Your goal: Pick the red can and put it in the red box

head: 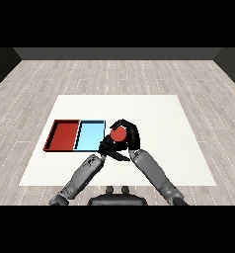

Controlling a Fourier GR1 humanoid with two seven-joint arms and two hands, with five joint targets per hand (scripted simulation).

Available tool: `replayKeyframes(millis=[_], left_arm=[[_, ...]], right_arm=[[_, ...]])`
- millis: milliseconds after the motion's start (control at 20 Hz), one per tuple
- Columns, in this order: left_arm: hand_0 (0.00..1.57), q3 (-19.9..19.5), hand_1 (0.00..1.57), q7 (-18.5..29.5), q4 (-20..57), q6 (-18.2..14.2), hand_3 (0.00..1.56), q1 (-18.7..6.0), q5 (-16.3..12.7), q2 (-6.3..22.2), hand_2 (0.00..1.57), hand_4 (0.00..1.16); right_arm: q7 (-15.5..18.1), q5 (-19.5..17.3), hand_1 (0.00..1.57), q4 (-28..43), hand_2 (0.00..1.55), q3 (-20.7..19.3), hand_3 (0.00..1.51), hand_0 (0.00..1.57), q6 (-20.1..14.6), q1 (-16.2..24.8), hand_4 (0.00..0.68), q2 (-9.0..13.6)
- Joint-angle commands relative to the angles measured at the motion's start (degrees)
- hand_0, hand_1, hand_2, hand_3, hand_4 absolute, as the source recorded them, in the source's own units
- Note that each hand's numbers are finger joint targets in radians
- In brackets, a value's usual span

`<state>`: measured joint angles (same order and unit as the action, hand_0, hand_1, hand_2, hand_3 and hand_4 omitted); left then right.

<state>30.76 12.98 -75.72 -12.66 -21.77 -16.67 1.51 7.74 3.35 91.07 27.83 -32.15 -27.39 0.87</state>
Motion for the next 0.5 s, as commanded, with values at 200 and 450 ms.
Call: replayKeyframes(millis=[200, 450], left_arm=[[1.57, -3.2, 1.57, 1.1, 2.0, -12.0, 1.56, -1.4, -2.8, -1.5, 1.57, 1.13], [1.57, -0.4, 1.57, 2.7, 5.7, -13.4, 1.50, -3.9, -5.5, -1.5, 1.57, 1.13]], right_arm=[[1.9, 2.2, 1.57, -0.9, 1.47, 2.4, 1.40, 1.57, -2.6, -1.0, 0.625, -0.8], [6.2, 5.3, 1.57, -5.0, 1.47, 0.4, 1.40, 1.57, 0.3, -0.9, 0.624, -0.8]])
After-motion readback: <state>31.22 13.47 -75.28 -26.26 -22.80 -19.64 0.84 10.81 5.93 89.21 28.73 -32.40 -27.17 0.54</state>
